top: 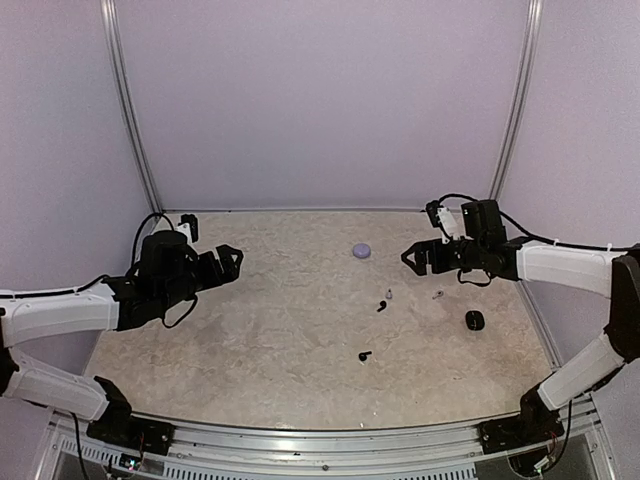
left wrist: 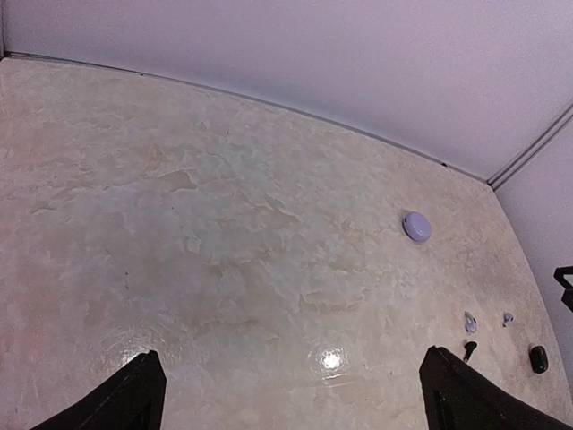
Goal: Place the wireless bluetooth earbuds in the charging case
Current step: Pick up the charging case from the center of the board.
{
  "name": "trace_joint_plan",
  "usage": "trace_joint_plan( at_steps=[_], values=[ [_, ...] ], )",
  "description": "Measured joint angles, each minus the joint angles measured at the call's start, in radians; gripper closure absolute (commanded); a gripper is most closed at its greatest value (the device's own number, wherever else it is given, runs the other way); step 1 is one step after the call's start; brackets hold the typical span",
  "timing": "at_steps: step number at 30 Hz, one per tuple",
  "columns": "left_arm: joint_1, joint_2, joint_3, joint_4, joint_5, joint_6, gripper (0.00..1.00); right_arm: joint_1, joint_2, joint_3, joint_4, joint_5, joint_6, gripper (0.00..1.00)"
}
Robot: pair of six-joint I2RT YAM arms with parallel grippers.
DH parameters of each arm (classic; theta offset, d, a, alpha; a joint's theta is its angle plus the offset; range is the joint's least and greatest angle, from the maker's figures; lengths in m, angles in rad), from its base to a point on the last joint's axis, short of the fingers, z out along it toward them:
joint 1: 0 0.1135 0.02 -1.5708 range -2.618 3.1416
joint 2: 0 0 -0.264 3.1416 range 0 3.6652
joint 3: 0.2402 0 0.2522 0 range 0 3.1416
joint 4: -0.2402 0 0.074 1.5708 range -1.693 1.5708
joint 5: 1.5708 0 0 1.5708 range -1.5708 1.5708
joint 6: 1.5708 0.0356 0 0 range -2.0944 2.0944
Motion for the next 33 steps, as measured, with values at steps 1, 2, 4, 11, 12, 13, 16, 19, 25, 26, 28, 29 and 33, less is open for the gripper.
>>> trace_joint_plan(
  at_steps=[1,2,4,11,12,13,16,19,25,26,28,29,33],
  values=[
    [-0.002,0.002,0.0,0.011,0.005,0.001,0.01,-0.002,0.022,0.014,-0.005,-0.008,-0.007,0.01],
    [-0.002,0.003,0.0,0.021,0.017,0.002,0.01,-0.003,0.045,0.032,-0.008,-0.013,-0.013,0.0],
    [-0.005,0.003,0.0,0.046,0.041,0.006,0.01,-0.004,0.098,0.078,-0.016,-0.022,-0.03,0.0],
    [-0.008,0.003,-0.002,0.116,0.129,0.037,0.01,-0.009,0.317,0.272,-0.04,-0.071,-0.085,0.01],
    [-0.009,0.004,-0.002,0.126,0.143,0.042,0.01,-0.01,0.353,0.306,-0.047,-0.078,-0.093,0.01],
    [-0.009,0.004,-0.002,0.132,0.154,0.045,0.01,-0.011,0.393,0.346,-0.057,-0.085,-0.102,0.0],
    [-0.01,0.009,-0.002,0.152,0.181,0.053,0.01,-0.011,0.496,0.455,-0.091,-0.1,-0.125,0.0],
    [-0.011,0.015,-0.002,0.164,0.201,0.059,0.01,-0.011,0.594,0.568,-0.13,-0.106,-0.149,0.03],
    [-0.013,0.015,-0.007,0.177,0.221,0.065,0.01,-0.015,0.748,0.736,-0.181,-0.13,-0.176,0.14],
    [-0.013,0.015,-0.01,0.18,0.224,0.066,0.01,-0.016,0.766,0.752,-0.19,-0.138,-0.179,0.15],
    [-0.013,0.015,-0.014,0.182,0.229,0.068,0.01,-0.016,0.801,0.781,-0.202,-0.159,-0.192,0.17],
    [-0.013,0.015,-0.016,0.184,0.231,0.069,0.01,-0.016,0.815,0.792,-0.208,-0.17,-0.2,0.17],
    [-0.013,0.015,-0.018,0.19,0.247,0.076,0.01,-0.016,0.863,0.835,-0.221,-0.208,-0.229,0.19]
  ],
)
